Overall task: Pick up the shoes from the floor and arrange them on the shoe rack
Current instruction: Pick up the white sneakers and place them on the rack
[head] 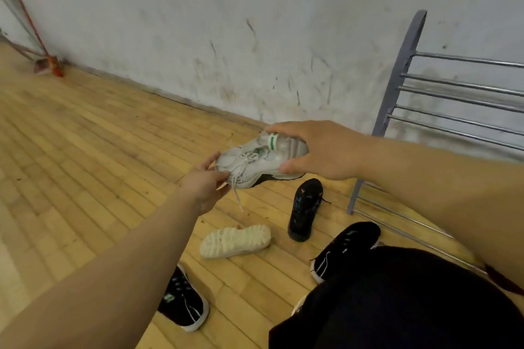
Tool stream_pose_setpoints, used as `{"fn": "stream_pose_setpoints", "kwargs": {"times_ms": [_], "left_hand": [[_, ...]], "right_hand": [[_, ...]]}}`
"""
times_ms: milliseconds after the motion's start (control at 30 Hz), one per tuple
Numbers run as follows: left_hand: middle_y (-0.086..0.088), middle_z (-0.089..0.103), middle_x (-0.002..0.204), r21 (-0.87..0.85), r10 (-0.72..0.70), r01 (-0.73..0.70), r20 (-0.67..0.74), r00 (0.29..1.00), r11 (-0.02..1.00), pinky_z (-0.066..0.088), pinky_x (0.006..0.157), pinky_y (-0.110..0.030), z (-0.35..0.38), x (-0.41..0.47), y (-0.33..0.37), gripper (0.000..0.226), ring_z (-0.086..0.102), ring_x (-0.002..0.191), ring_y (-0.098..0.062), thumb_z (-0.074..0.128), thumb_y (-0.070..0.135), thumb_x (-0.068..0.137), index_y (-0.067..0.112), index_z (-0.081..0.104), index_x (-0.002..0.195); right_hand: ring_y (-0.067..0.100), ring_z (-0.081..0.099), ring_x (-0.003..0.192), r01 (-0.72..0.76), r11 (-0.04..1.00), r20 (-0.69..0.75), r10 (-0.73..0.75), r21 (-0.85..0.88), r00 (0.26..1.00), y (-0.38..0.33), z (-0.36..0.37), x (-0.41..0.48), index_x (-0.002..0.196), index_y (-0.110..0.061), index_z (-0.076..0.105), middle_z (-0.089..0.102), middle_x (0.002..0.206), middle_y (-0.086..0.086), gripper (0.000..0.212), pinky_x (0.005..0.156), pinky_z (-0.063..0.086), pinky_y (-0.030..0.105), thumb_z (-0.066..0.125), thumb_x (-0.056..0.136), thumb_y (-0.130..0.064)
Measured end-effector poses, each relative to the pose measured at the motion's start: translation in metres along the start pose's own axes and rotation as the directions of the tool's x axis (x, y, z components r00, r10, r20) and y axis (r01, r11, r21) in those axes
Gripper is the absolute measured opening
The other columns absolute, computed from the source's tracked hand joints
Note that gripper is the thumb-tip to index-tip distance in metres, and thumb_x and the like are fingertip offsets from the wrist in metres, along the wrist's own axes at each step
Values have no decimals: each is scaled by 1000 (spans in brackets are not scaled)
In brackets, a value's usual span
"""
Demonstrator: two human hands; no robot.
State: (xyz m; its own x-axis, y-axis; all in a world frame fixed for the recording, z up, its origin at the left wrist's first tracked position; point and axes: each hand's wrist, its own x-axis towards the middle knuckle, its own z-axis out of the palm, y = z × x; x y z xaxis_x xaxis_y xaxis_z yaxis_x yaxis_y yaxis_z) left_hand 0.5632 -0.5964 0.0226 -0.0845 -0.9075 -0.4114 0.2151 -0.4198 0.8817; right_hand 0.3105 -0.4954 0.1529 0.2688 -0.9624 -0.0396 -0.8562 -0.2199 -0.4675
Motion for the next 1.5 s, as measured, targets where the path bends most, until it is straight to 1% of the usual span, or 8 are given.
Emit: {"fn": "stream_pose_setpoints", "kwargs": {"times_ms": [200,367,533,767,967,1100,1233,1500], "left_hand": [[-12,67,128,-54,-121,120,-27,992,991,51,92,-44,-24,32,-56,66,65,112,-32,54,-14,98,21,44,153],[-9,67,116,40,-193,195,-51,980,980,54,76,-37,-38,46,-94,66,66,95,-24,53,-17,96,21,49,149],[-12,61,141,33,-235,236,-35,971,971,54,78,-36,-43,53,-116,71,66,105,-25,55,-19,94,21,48,152],[-11,67,130,30,-222,226,-101,970,974,55,75,-36,-54,82,-112,71,70,100,-24,64,-15,91,20,49,151],[-6,52,148,533,-74,120,-107,991,838,51,90,-36,-43,151,-99,76,57,120,-21,75,30,94,35,36,159],[-5,44,158,696,-24,91,-105,994,712,43,88,-30,-32,218,-105,79,53,127,-25,71,34,97,35,26,162],[-6,25,170,597,-110,184,-159,981,781,47,105,-42,-29,280,-122,87,38,149,-34,71,30,97,38,16,164],[2,17,172,150,-313,352,-229,922,924,33,119,-50,-40,342,-145,81,26,155,-32,70,21,99,45,23,161]], "right_hand": [[15,38,147,-39,999,142,44,-35,989,4,42,37,160,-43,25,35,163,-12,98,108,33,25,82,81,-49],[14,39,145,-194,978,220,173,77,960,51,98,26,157,-48,28,37,162,-14,96,106,35,24,83,79,-51],[15,37,146,-237,970,307,209,58,928,64,109,41,161,-40,25,35,163,-10,96,102,30,20,81,83,-49],[14,51,131,-256,963,269,226,82,936,64,108,91,157,-43,34,44,157,-9,93,96,38,22,86,79,-42],[10,53,112,-368,903,80,359,220,930,115,126,125,152,-43,43,53,146,-13,77,83,39,20,81,86,-39],[11,51,97,-483,807,-51,529,340,847,170,173,126,151,-37,45,60,136,-7,66,71,40,19,75,92,-38],[19,51,133,-554,770,-8,586,315,810,208,201,138,157,-34,37,50,153,-8,73,94,40,25,71,94,-43],[23,56,122,-590,759,-2,614,276,789,233,225,156,148,-41,46,60,136,-2,70,100,49,39,76,86,-51]]}}
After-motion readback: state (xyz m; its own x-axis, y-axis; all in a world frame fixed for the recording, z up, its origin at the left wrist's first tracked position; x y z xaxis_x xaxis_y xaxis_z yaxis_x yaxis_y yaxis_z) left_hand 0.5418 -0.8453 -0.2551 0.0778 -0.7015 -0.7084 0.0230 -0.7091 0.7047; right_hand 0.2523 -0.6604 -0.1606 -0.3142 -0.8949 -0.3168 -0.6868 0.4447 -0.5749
